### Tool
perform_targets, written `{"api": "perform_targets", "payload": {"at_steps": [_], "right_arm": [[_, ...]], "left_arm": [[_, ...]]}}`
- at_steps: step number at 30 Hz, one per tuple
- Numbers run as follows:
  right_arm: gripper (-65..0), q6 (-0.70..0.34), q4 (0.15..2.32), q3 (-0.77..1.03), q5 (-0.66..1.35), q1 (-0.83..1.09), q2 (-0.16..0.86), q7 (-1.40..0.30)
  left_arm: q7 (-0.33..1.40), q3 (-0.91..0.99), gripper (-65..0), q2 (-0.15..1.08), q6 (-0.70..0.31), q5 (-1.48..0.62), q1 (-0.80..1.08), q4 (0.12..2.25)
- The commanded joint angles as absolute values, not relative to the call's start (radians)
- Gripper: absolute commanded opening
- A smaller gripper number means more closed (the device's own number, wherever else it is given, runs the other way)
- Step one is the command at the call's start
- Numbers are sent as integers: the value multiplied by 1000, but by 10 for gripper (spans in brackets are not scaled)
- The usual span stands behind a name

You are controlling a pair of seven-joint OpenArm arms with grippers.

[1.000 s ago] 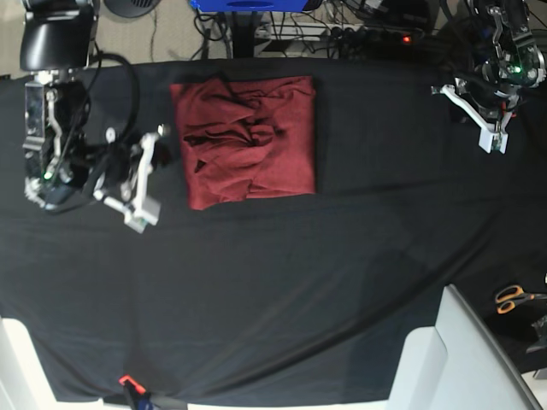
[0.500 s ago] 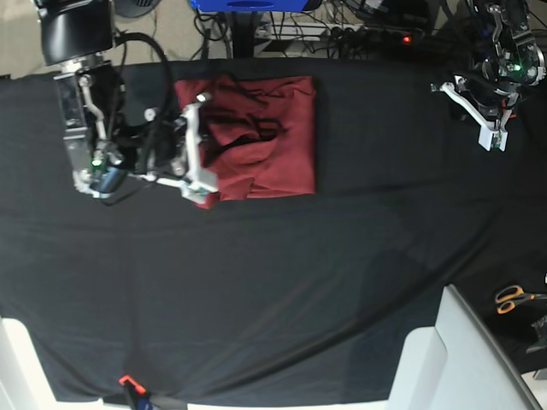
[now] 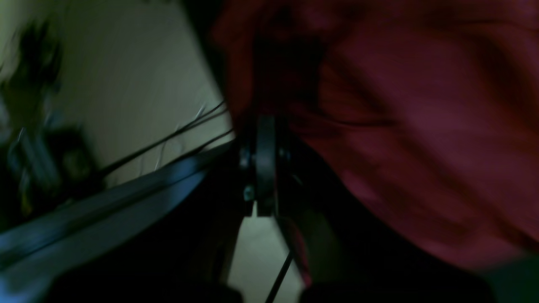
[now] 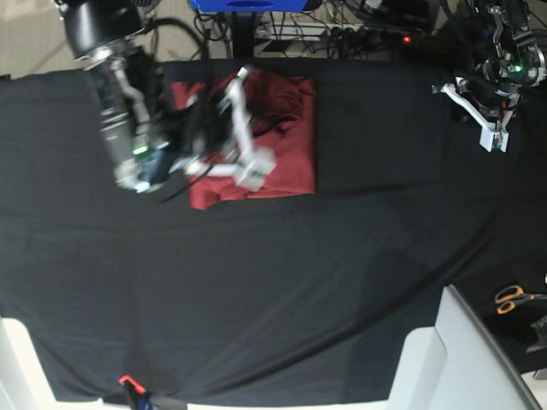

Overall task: Fold the T-shirt properly
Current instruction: 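Grasp the folded shirt edge again with the right gripper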

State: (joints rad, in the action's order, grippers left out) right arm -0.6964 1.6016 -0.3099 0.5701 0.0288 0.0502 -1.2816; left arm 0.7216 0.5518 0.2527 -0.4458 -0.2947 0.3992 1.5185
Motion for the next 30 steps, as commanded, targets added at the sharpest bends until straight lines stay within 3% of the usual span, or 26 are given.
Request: {"api": "perform_targets", "payload": {"at_steps": [1, 7, 17, 30], "right_arm": [[-644, -698, 1636, -257, 578, 12, 73, -1288], [-644, -698, 1612, -21, 575, -8, 139, -1296], [-644, -698, 1425, -18, 575, -73, 165, -1219], [-644, -698, 1326, -18, 576, -143, 76, -1221]], "left_arm": [[710, 559, -650, 280, -446, -302, 400, 1534], [710, 559, -650, 288, -446, -302, 400, 1534], [710, 555, -650, 283, -446, -302, 400, 1541], [710, 555, -650, 282, -446, -302, 403, 1540]]}}
